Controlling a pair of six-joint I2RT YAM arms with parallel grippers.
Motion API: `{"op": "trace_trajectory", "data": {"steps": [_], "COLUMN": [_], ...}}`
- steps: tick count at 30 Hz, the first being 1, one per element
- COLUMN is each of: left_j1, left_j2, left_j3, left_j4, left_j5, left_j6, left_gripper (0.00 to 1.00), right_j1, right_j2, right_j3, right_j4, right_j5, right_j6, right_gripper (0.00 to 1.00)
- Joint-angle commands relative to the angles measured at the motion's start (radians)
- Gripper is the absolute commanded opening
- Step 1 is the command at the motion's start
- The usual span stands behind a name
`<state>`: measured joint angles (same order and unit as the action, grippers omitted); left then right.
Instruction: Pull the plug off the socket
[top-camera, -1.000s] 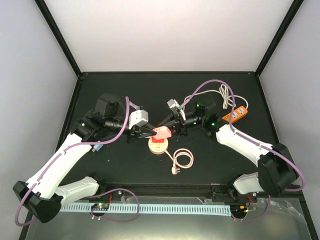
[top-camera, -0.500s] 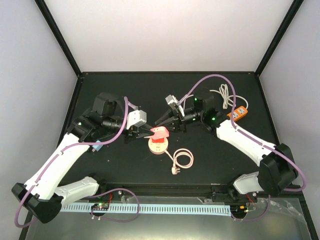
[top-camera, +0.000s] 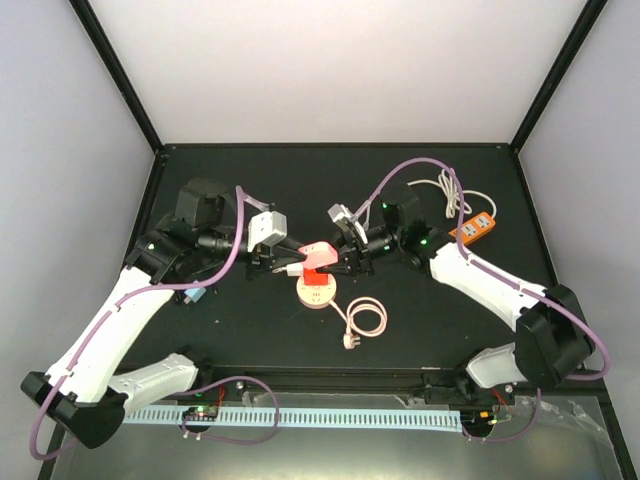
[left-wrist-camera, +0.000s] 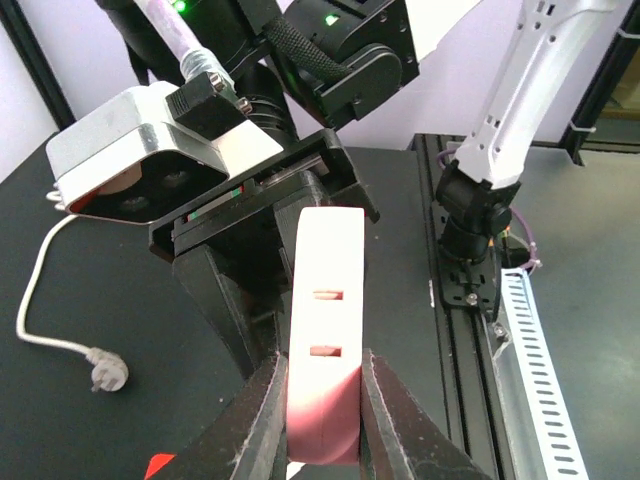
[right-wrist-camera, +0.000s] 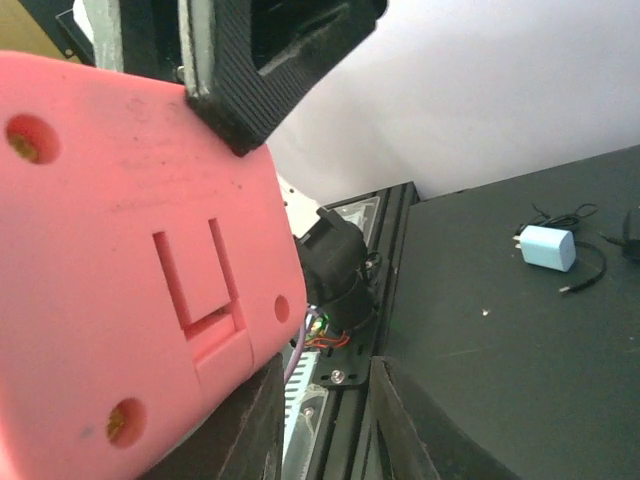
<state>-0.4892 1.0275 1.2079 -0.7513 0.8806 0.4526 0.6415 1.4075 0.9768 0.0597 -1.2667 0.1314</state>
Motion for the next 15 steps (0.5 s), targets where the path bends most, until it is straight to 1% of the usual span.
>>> {"op": "trace_trajectory", "data": {"steps": [1, 7, 11, 13, 15], "left_j1": [0.015, 0.015, 0.015, 0.016, 0.016], "left_j2": [0.018, 0.036, 0.042, 0.036, 0.023], "left_j3": [-0.038, -0.059, -0.063, -0.061, -0.050], "left_j4": [0.047, 0.007, -0.049, -0.077, -0.093], "left_j5": [-0.032, 0.028, 0.065, 0.066, 0.046], "left_j6": [0.003, 0.027, 0.058, 0.076, 0.079], "left_gripper": [0.02, 0.01, 0.02, 0.02, 0.02], "right_j1": [0.043, 0.043, 0.042, 0.042, 0.042], "right_j2": [-0.077, -0.081, -0.065, -0.052, -0.033], "right_j3": [0.003, 0.021, 0.051, 0.069, 0.091], "right_j4": [0.027, 0.107, 0.109, 0.109, 0.074], "right_j5": [-0.106, -0.097, -0.080, -0.071, -0.070], "right_j6": [-0.019, 0.057, 0.045, 0.037, 0.007], "right_gripper": [0.28, 0.28, 0.28, 0.28, 0.28]}}
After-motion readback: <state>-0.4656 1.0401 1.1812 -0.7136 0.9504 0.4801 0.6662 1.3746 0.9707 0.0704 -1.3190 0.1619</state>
